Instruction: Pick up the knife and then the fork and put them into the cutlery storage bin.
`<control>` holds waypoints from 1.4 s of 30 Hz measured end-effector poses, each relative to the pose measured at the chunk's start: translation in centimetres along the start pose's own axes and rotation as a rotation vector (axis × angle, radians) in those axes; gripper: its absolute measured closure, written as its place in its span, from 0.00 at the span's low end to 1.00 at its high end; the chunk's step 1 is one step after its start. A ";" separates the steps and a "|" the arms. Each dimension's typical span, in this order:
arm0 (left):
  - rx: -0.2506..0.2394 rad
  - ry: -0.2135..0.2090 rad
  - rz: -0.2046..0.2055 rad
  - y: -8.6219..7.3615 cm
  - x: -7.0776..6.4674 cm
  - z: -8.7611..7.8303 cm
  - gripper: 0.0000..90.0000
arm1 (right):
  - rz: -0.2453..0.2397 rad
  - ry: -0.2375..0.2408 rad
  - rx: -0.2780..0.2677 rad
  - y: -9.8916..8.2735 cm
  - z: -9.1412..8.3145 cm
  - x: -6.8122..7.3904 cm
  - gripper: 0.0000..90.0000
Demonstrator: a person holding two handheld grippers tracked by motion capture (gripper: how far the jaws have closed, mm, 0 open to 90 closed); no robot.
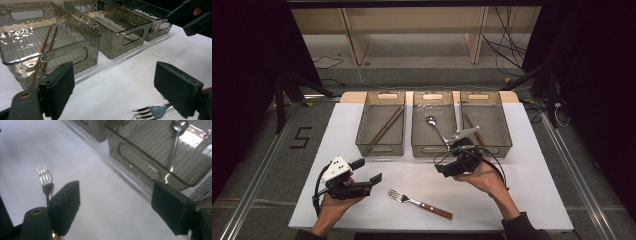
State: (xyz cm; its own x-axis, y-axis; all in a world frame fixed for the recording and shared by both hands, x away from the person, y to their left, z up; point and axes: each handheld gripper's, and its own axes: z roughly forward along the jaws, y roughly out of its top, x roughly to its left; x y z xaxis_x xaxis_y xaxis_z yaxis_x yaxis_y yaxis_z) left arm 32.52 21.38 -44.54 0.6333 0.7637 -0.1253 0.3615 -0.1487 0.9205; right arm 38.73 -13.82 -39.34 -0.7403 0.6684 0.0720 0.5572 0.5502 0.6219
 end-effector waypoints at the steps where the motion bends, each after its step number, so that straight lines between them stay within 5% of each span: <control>1: 0.000 0.001 -0.001 0.0 0.0 0.0 0.18 | -0.001 0.004 0.004 -0.1 0.1 0.2 0.26; 26: -0.005 0.001 -0.001 0.0 0.0 -0.1 0.18 | -0.166 0.110 0.160 -1.3 3.0 6.0 0.32; 42: -0.008 0.000 0.002 0.0 0.0 -0.1 0.18 | -0.224 0.136 0.262 -2.4 4.6 7.3 0.44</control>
State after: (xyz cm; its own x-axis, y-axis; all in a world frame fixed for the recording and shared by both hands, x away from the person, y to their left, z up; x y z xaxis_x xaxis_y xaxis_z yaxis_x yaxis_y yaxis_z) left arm 32.44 21.44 -44.51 0.6339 0.7635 -0.1235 0.3548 -0.1451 0.9236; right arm 33.67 -7.98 -43.88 -0.8883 0.4538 0.0701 0.4398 0.7969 0.4142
